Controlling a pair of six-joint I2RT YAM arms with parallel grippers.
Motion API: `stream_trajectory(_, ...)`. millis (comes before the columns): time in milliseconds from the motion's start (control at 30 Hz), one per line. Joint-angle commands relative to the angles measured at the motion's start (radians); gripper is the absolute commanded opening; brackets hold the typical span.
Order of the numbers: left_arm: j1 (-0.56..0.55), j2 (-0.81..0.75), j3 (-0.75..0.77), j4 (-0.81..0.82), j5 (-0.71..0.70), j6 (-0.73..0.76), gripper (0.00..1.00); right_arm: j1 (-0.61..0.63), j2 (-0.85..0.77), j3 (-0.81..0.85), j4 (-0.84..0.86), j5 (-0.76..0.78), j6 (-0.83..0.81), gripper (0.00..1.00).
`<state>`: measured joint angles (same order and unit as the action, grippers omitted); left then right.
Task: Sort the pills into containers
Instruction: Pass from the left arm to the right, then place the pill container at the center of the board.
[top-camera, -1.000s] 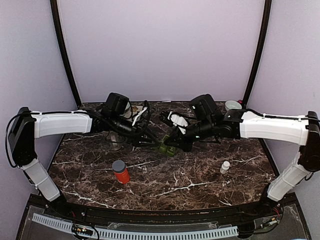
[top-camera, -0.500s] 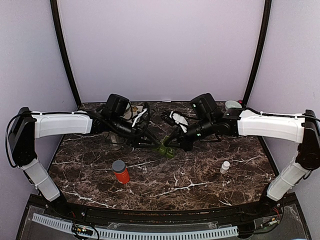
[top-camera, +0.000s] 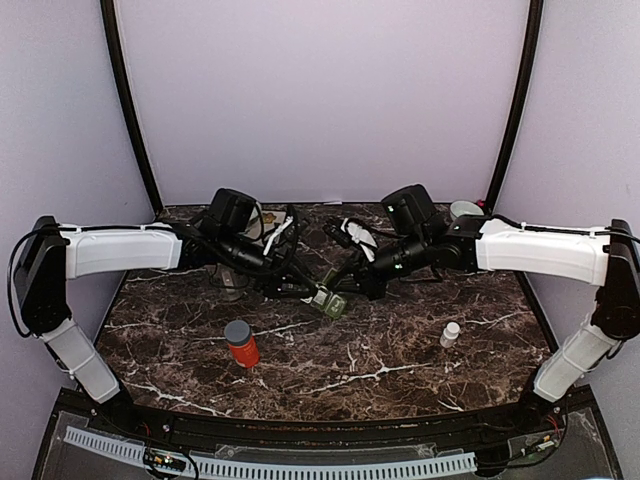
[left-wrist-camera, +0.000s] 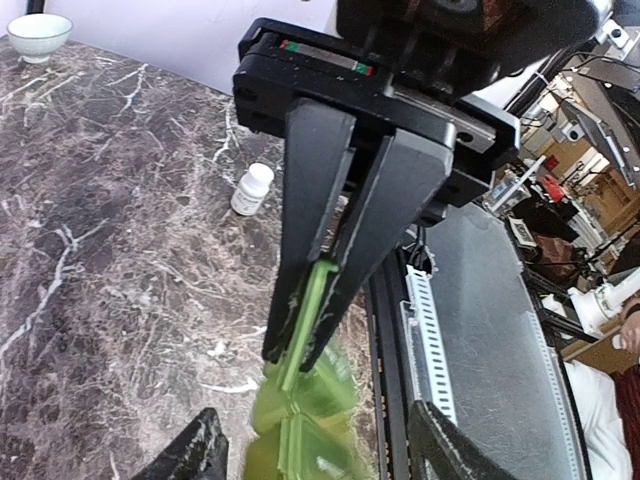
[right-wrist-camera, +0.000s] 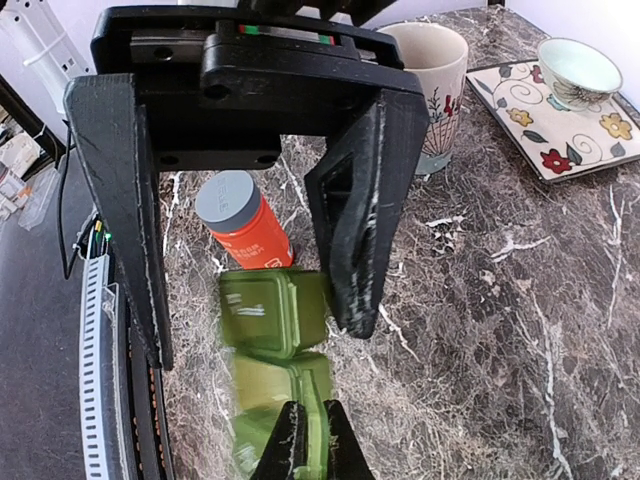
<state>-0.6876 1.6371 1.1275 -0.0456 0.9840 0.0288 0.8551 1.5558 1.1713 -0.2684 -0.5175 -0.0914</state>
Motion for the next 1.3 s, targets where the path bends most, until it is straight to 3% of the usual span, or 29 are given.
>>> stream_trajectory(0,0.002,-0.071,-0.028,0.051,-0.080,-0.008,0.66,-0.005,-0.033,-0.012,0.059,0.019,0.022,0.00)
stream_trajectory(567,0.003,-0.279,-0.187,0.253,-0.584,-0.090,0.74,-0.086,0.027,-0.038,0.111,0.084,0.140,0.00)
stream_trajectory(833,0.000,-0.412,-0.314,0.337,-0.681,-0.132,0.73,-0.172,0.205,0.054,0.146,0.017,0.276,0.00)
stream_trajectory(1267,-0.079,-0.516,-0.431,0.379,-0.875,-0.095,0.73,-0.268,0.351,0.087,0.226,-0.080,0.436,0.00)
